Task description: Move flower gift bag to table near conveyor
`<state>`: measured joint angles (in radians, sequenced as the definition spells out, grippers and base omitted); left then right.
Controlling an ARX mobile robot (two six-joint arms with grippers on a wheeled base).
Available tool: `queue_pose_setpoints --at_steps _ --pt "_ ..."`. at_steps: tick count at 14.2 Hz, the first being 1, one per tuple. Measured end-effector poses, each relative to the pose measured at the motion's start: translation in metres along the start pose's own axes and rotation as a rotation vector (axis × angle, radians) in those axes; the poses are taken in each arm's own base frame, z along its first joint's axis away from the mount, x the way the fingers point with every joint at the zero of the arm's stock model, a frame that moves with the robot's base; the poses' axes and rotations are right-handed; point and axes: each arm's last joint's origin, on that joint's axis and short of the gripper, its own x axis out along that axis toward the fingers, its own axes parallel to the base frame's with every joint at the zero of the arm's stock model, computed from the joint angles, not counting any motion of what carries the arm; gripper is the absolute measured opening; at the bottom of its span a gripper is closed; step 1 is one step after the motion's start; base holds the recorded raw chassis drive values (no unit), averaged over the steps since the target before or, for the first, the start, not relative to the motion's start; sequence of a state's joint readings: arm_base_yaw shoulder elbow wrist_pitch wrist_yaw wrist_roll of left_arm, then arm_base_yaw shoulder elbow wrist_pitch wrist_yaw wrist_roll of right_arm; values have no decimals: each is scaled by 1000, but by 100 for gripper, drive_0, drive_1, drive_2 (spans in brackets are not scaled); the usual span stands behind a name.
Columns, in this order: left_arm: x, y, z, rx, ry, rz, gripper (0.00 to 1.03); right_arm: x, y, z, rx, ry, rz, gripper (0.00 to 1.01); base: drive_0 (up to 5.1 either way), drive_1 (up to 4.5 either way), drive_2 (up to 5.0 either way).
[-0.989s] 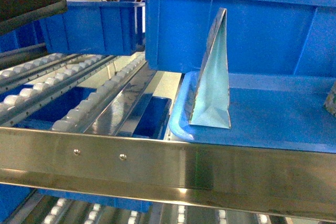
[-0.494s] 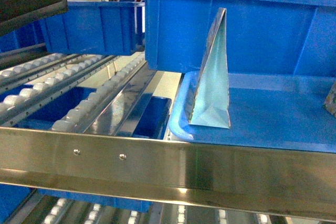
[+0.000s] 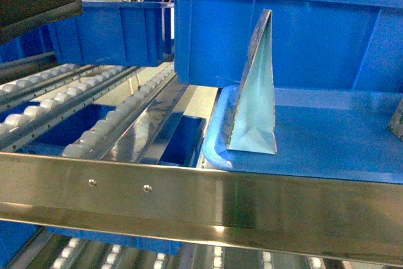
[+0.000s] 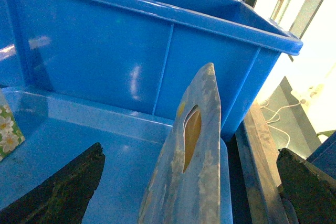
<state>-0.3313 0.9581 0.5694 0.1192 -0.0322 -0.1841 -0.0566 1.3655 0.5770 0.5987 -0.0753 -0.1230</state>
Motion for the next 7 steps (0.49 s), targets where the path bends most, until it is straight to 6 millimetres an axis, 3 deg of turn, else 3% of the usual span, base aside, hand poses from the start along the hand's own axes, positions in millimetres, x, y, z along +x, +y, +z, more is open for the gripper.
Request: queue_pose_setpoints --at_steps 7 --pt "0 0 0 0 0 0 98 11 -14 0 34 3 11 96 0 0 0"
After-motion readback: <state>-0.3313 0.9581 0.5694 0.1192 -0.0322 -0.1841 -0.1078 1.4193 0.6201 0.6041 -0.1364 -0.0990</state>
